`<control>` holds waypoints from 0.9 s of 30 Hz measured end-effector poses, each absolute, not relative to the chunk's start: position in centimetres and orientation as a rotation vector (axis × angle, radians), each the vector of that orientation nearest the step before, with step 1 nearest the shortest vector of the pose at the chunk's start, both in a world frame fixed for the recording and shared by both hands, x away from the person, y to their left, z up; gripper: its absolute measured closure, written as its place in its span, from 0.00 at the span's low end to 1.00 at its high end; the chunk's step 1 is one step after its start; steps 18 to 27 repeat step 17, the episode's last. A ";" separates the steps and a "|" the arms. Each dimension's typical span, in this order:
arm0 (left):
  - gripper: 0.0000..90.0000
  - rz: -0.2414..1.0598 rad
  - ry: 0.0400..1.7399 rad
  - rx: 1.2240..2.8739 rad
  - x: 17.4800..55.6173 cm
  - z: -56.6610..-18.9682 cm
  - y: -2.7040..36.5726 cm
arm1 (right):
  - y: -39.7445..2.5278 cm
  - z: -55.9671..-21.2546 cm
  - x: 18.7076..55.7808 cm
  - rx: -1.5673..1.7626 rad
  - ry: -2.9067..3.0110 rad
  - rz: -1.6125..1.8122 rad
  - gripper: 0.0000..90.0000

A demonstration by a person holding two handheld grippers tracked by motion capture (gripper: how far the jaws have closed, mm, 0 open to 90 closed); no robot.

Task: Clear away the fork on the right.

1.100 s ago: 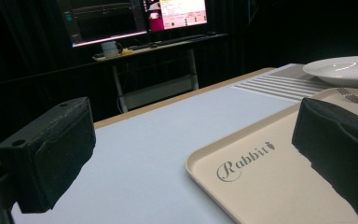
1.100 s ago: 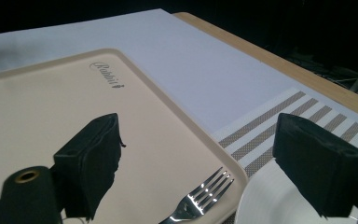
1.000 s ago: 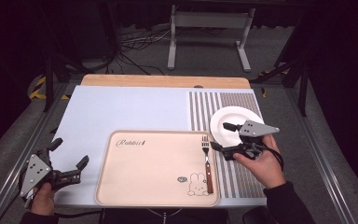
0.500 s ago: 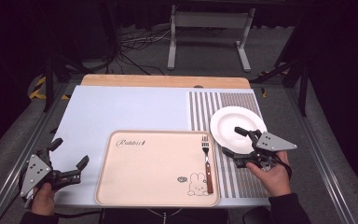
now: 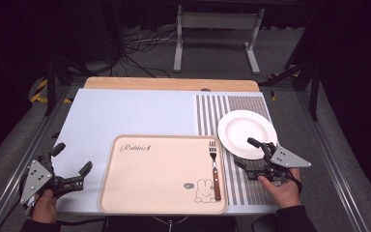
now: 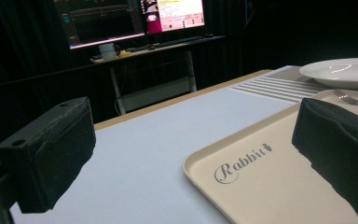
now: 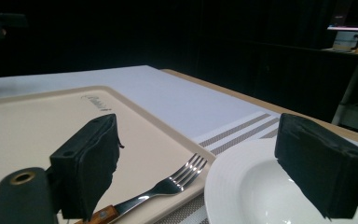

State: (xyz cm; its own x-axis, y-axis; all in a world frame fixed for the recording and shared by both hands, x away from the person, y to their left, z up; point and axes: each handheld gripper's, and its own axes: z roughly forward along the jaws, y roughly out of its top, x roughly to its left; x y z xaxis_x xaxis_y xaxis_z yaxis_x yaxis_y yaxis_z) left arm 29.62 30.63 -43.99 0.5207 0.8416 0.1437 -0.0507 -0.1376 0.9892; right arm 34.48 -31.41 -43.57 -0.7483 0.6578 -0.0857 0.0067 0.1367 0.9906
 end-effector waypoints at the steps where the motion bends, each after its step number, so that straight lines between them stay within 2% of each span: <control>1: 0.00 0.896 0.711 1.516 29.6 -44.0 30.6 | -31.5 -43.8 34.6 0.646 1.909 1.651 0.16; 15: 0.00 0.891 0.711 1.513 29.6 -44.0 30.7 | -31.5 -44.8 34.5 0.659 1.975 1.611 0.12; 27: 0.00 0.891 0.711 1.514 29.6 -44.0 30.7 | -31.5 -44.8 34.5 0.659 1.984 1.608 0.12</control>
